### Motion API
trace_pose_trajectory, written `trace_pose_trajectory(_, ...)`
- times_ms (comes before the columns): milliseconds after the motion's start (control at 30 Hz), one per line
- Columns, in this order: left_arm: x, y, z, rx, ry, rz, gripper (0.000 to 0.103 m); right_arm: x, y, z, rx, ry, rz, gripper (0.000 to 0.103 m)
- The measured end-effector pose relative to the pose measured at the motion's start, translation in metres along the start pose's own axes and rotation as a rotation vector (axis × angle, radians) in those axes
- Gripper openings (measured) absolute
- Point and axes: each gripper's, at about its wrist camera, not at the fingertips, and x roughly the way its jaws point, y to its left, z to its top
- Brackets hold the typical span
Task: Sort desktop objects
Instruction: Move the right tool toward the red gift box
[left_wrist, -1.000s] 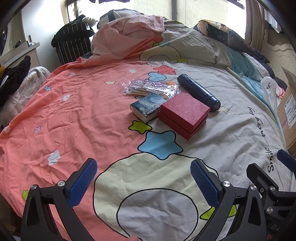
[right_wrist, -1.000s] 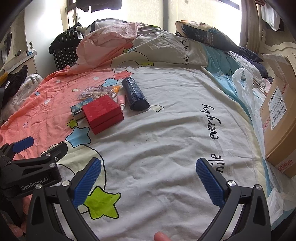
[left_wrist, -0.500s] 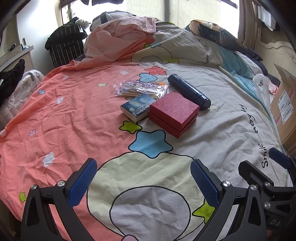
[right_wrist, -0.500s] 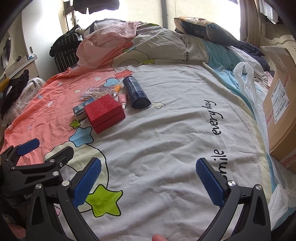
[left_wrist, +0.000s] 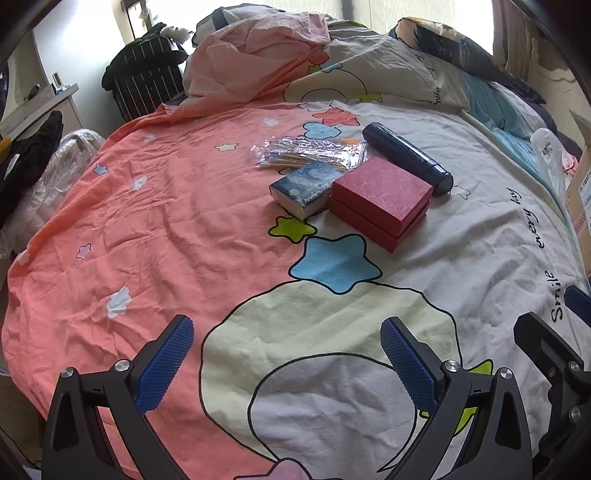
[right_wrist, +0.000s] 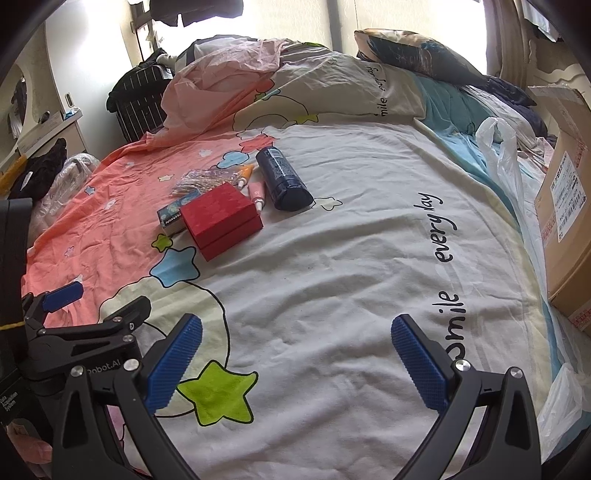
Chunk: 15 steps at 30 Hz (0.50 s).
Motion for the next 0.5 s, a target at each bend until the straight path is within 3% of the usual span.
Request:
trace_pose_trajectory(200,-0.001,0.014,0.004,-0.074,-0.013,-0.144,0.103,0.001,0.005,0.002,-0.018,0.002,0.046,0.103)
trace_pose_trajectory(500,0.0,0.016,0.017,-0.056,-0.027,-0.103,0.103,-0.001,0.016,0.011,-0.066,-0.016,0.03,0.103)
